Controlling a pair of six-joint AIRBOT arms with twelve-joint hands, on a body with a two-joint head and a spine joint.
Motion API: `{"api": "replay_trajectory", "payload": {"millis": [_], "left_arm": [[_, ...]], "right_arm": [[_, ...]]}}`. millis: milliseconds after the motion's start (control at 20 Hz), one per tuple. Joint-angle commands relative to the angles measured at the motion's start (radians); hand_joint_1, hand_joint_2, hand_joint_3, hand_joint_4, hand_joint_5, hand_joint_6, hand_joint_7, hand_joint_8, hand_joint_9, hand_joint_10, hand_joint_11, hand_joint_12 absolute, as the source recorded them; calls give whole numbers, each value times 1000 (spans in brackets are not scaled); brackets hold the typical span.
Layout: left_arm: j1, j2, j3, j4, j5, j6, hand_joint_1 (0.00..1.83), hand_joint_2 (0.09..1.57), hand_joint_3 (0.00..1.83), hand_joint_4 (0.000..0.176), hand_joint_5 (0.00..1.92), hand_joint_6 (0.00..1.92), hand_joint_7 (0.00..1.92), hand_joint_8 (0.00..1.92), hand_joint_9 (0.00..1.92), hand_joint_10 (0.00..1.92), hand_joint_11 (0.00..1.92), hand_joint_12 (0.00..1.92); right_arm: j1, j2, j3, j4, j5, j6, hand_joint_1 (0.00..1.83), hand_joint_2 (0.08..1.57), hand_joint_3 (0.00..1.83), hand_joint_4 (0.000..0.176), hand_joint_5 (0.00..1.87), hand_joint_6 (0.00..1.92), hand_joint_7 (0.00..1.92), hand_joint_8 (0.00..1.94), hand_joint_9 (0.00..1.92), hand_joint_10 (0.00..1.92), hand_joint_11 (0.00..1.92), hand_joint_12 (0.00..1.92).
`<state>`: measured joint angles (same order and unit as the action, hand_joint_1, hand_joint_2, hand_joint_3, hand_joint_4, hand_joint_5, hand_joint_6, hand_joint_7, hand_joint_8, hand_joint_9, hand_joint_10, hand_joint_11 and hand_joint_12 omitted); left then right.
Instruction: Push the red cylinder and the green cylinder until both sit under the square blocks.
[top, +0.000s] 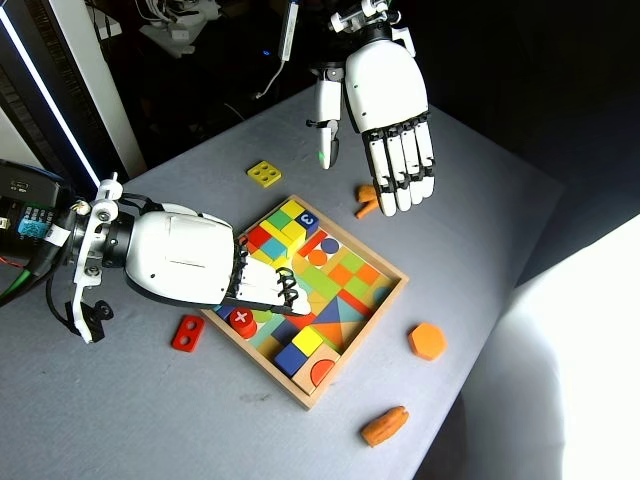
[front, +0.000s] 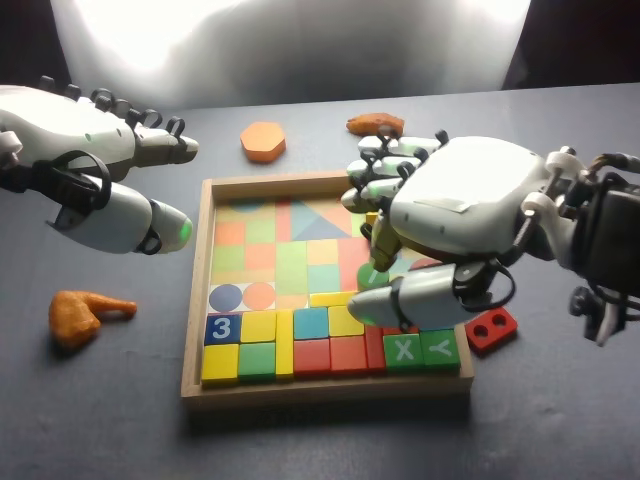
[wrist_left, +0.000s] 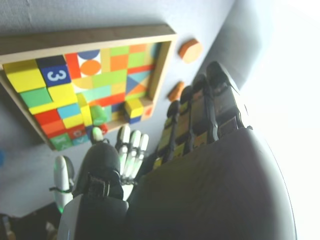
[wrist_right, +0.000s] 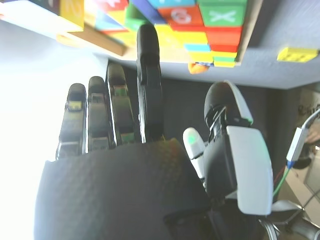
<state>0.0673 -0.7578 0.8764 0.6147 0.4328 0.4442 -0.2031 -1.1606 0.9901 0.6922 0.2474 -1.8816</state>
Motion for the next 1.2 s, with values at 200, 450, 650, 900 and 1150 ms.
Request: {"api": "replay_trajectory", "payload": {"millis": [200,450,650,900,1150], "left_arm": [[-11,8,2,29,-62,2,0,1376,0,0,66,1,126,2,137,1,0,460],[-10,8,1,30,-62,2,0,1385,0,0,1,3,57,2,80,6,0,379],[-10,8,0,30,-63,2,0,1383,1,0,1,0,46,1,74,3,0,403],[-10,8,-1,29,-63,2,0,1385,1,0,0,0,40,0,68,0,0,429],[-10,8,-1,29,-63,2,0,1388,4,0,6,2,63,5,84,5,0,466]], "right_arm": [[4,-25,24,-12,77,11,0,1203,0,0,931,40,353,20,96,25,0,0],[-12,-37,34,-12,85,12,29,1208,1,0,925,38,315,7,94,24,0,0],[-18,-36,39,-12,85,13,33,1209,0,0,910,27,278,5,126,31,7,255],[-31,-26,39,-12,84,13,41,1203,0,0,934,33,292,1,144,34,0,525],[-32,-9,39,-12,70,23,30,1201,0,0,929,31,302,7,131,29,0,297]]}}
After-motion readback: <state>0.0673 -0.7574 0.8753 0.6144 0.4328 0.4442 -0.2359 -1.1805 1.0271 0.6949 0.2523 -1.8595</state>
